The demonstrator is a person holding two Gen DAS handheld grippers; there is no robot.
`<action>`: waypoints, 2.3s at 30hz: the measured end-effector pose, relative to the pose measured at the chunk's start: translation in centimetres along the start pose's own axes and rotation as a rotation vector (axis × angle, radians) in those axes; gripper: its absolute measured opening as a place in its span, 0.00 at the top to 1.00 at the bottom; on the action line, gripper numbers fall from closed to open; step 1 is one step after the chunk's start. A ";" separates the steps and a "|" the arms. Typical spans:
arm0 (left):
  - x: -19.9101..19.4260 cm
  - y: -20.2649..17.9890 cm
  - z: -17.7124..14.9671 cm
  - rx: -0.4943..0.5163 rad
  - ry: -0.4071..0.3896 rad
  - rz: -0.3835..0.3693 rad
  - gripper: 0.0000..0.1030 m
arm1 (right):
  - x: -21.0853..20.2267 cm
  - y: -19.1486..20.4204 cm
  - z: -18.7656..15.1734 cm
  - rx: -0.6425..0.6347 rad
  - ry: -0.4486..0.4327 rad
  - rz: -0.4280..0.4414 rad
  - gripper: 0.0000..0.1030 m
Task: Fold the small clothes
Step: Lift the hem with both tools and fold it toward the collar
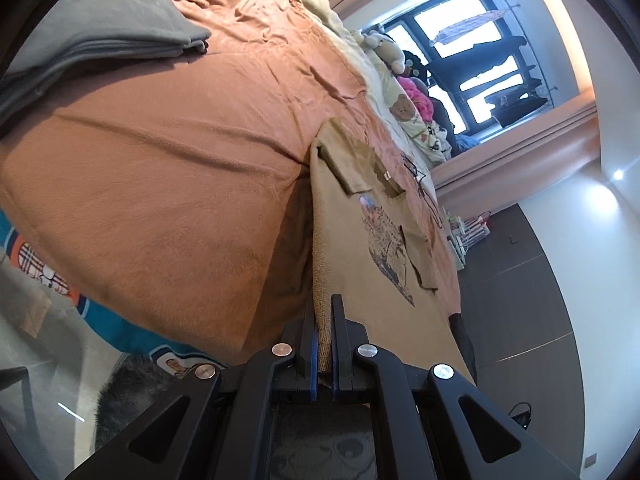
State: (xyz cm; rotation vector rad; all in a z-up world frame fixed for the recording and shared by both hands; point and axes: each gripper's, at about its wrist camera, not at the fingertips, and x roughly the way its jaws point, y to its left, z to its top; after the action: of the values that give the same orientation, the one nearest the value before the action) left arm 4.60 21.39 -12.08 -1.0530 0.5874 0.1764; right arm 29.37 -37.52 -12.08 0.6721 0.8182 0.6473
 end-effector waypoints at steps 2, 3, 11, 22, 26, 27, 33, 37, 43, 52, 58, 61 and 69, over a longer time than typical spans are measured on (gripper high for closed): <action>-0.8 0.0 -0.3 0.003 -0.006 -0.010 0.97 | -0.9 0.0 -0.3 -0.005 -0.010 0.003 0.96; -1.4 0.0 -0.5 0.006 -0.010 -0.015 0.97 | -1.2 0.0 -0.5 -0.008 -0.013 0.005 0.96; -4.6 -0.1 -2.2 0.022 -0.029 -0.029 0.97 | -4.0 0.9 -2.0 -0.046 -0.033 0.034 0.96; -10.1 0.2 -6.0 0.050 -0.055 -0.065 0.97 | -7.2 0.8 -3.7 -0.080 -0.052 0.056 0.96; -11.8 0.7 -7.3 0.052 -0.068 -0.074 0.97 | -8.1 0.8 -4.1 -0.097 -0.058 0.067 0.96; -12.3 0.7 -7.6 0.055 -0.072 -0.077 0.97 | -8.4 0.8 -4.3 -0.101 -0.059 0.070 0.96; -14.0 0.6 -8.8 0.071 -0.091 -0.090 0.97 | -9.7 0.0 -5.1 -0.116 -0.064 0.089 0.96; -14.5 0.5 -9.2 0.079 -0.095 -0.095 0.97 | -9.5 -0.5 -5.1 -0.113 -0.072 0.101 0.96; -14.5 0.7 -9.2 0.076 -0.093 -0.097 0.97 | -8.8 -1.3 -4.9 -0.096 -0.080 0.120 0.96; -14.1 -0.6 -6.7 0.101 -0.100 -0.100 0.97 | -7.1 -0.9 -2.6 -0.119 -0.097 0.126 0.96; -12.7 -3.0 -3.6 0.150 -0.107 -0.105 0.97 | -5.4 0.0 -0.5 -0.152 -0.105 0.108 0.96; -11.6 -3.9 -1.7 0.160 -0.112 -0.109 0.97 | -4.3 0.5 0.7 -0.164 -0.110 0.101 0.96; -8.3 -5.2 2.6 0.148 -0.118 -0.109 0.97 | -0.3 1.8 4.7 -0.176 -0.119 0.098 0.96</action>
State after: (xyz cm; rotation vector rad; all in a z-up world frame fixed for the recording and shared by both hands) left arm 0.80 22.13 -2.74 -0.9221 0.4283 0.0970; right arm 32.57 -37.96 -8.15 0.5865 0.6133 0.7513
